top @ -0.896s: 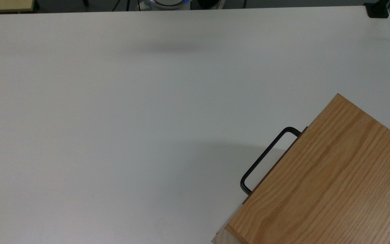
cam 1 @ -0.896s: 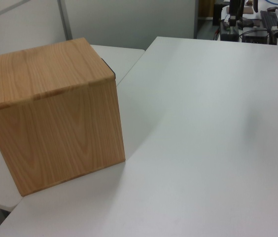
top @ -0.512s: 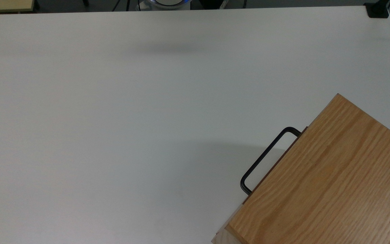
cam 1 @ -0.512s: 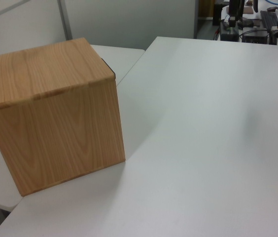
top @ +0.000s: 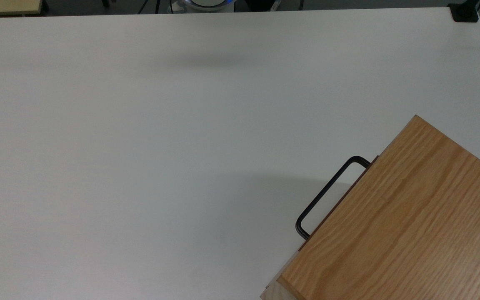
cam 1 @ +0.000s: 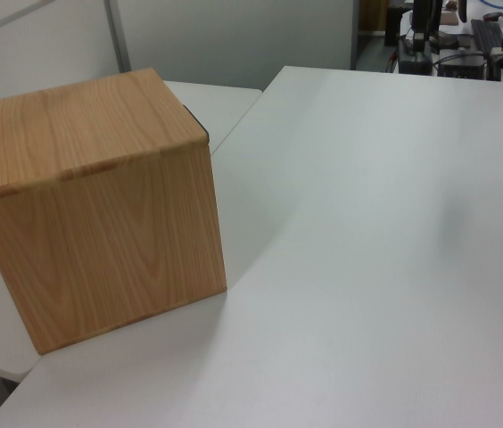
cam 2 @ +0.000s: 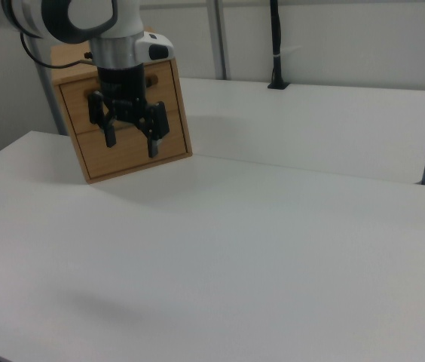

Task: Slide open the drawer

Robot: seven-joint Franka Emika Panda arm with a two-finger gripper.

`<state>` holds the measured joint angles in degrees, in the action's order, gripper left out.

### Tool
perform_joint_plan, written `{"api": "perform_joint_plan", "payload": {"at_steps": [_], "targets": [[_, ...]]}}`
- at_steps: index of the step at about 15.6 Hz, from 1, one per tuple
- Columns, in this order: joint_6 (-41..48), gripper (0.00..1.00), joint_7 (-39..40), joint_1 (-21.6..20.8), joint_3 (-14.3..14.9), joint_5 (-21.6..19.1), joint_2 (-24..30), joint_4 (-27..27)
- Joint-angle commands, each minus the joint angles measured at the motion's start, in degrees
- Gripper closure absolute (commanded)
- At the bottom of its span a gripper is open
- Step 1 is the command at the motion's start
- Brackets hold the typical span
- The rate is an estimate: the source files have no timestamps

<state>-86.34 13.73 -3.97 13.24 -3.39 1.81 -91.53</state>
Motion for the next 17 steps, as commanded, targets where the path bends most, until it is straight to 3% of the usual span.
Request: {"api": "perform_joint_plan", "payload": {"at_steps": [1,8,9,12,17], "targets": [[-0.5,0.0,0.3,0.1,-0.5,0.8,-0.4,0.2],[0.7,0.0,4.6,-0.2,-0.8,0.1,-1.8,0.2],[0.3,0.0,4.5,-0.1,-0.7,-1.7,-2.1,0.2],[-0.3,0.0,1.6,0.5,-0.1,-12.4,-5.1,2.0],[-16.6,0.0,-18.5,0.9,-0.7,-25.6,-9.4,2.6]]}}
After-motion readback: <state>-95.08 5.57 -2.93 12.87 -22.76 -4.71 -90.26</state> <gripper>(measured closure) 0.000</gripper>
